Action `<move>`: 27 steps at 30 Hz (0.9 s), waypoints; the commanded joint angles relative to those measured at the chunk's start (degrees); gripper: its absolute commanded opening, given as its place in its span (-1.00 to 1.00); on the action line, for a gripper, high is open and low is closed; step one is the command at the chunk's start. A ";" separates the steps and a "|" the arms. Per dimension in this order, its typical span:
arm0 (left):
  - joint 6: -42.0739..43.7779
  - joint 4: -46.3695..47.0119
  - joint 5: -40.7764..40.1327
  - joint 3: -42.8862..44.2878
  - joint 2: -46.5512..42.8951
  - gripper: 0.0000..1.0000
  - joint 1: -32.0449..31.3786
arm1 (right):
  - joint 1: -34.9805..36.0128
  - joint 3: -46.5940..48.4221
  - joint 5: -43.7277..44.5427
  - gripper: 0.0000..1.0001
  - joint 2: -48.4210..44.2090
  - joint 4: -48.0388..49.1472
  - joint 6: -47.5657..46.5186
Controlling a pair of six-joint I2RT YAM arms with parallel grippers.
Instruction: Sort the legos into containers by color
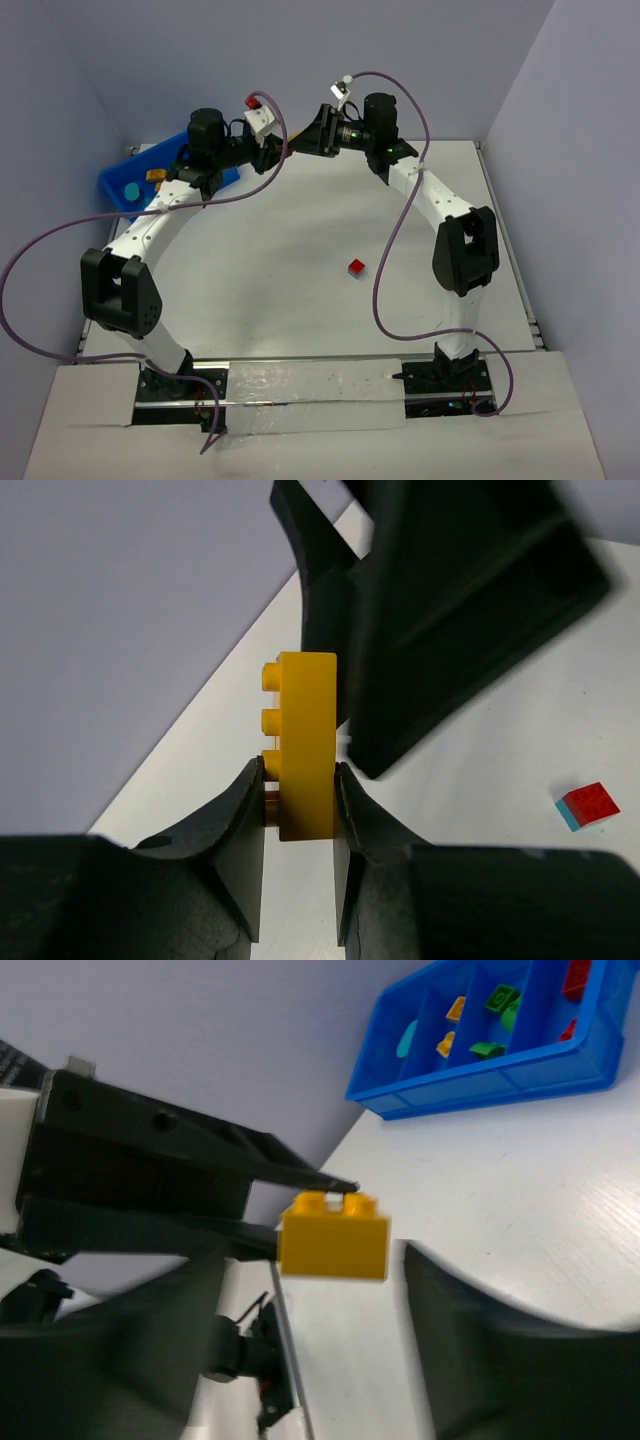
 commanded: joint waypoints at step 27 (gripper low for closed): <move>-37.27 -21.12 -38.44 10.17 12.49 -1.00 34.29 | -8.51 -6.83 16.14 1.00 -13.02 -26.52 -36.61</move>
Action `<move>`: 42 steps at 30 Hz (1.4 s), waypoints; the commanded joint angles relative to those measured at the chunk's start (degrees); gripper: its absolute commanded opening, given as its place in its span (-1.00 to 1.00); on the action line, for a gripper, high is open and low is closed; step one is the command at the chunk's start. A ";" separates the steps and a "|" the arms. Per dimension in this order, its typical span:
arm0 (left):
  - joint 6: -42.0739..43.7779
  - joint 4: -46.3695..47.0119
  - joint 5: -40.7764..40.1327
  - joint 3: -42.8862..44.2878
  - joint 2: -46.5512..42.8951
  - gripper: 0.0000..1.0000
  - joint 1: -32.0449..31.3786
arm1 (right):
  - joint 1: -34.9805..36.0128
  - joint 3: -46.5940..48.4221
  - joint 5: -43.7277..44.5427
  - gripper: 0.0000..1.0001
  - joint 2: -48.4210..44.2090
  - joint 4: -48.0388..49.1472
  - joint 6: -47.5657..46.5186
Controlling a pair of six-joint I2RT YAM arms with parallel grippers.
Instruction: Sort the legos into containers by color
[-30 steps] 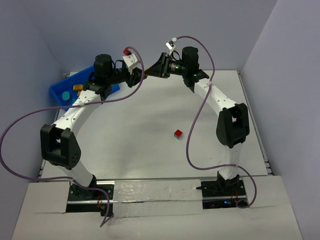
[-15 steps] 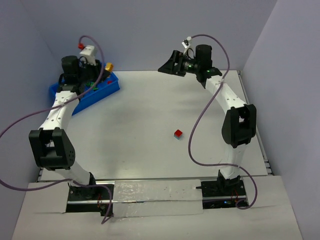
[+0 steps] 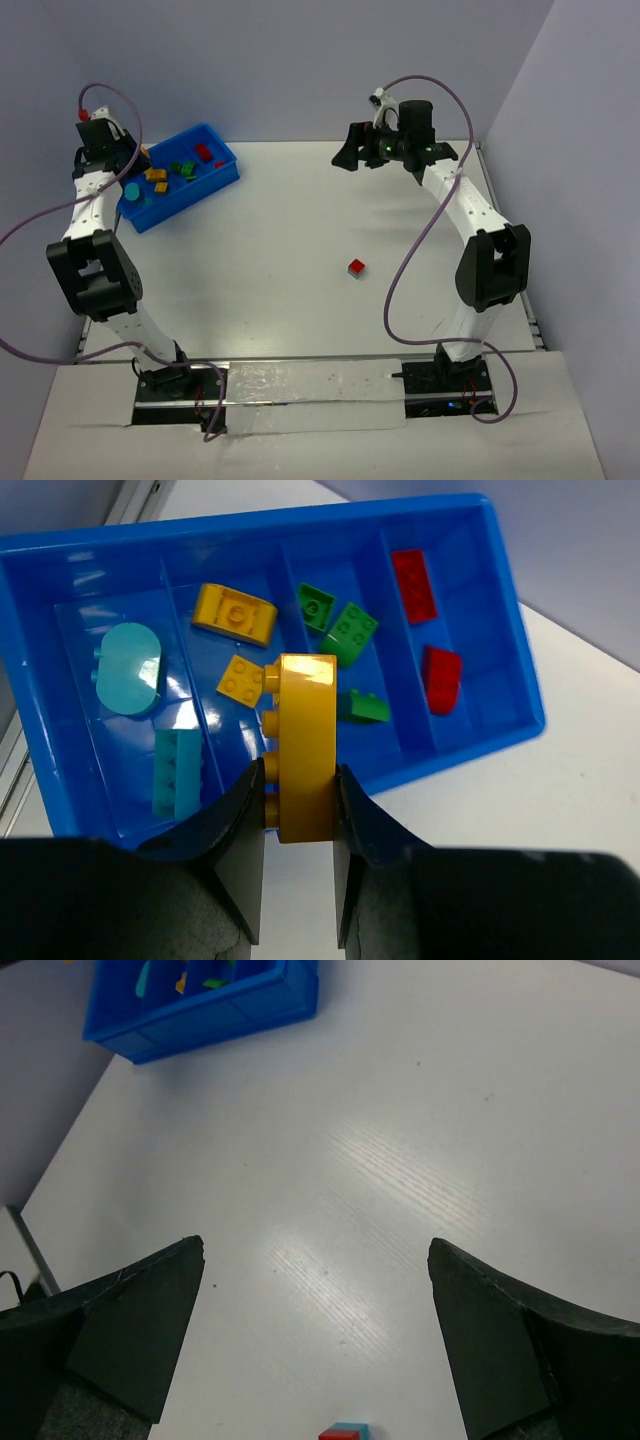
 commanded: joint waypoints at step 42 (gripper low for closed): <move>-0.51 -5.39 1.59 19.36 23.43 -0.07 -1.72 | -0.05 2.41 2.22 1.00 -0.35 -1.60 -3.76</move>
